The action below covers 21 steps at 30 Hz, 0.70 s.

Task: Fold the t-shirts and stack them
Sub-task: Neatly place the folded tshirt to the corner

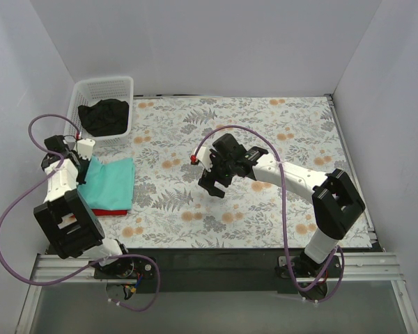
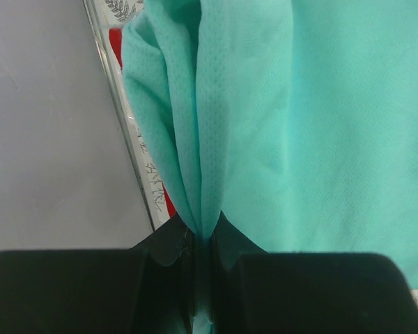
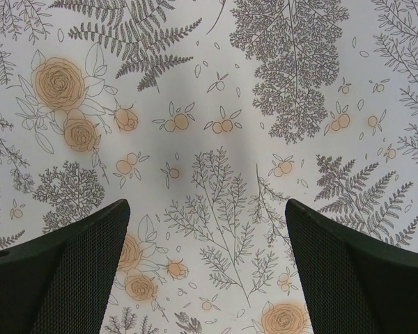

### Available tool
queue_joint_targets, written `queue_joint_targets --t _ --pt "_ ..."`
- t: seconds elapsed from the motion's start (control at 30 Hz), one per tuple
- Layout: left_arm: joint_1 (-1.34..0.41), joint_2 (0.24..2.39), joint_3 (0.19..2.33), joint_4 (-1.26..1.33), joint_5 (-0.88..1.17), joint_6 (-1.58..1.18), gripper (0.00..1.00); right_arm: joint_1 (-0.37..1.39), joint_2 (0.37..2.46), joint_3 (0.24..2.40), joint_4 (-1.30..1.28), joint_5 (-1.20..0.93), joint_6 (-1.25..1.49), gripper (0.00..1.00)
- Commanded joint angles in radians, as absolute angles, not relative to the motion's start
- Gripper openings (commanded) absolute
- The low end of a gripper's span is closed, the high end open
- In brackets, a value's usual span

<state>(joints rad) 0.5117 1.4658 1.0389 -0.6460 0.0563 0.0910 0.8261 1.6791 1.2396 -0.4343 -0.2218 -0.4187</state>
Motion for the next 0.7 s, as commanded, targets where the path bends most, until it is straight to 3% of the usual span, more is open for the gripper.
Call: queue_joint_targets --t 0.0,0.53,0.57,0.67 --pt "0.531 1.466 1.029 -0.555 0.023 0.129 0.0 0.831 1.677 1.258 -0.442 -0.221 -0.419 0.98" --pt "0.564 1.467 1.015 -0.545 -0.034 0.138 0.01 0.831 1.678 1.259 -0.449 -0.218 -0.42 0.98" --pt "0.568 1.465 1.032 -0.551 -0.032 0.135 0.19 0.83 1.677 1.259 -0.449 -0.218 -0.425 0.98" --pt "0.578 1.447 1.093 -0.592 -0.017 0.124 0.45 0.83 1.672 1.262 -0.463 -0.213 -0.429 0.98"
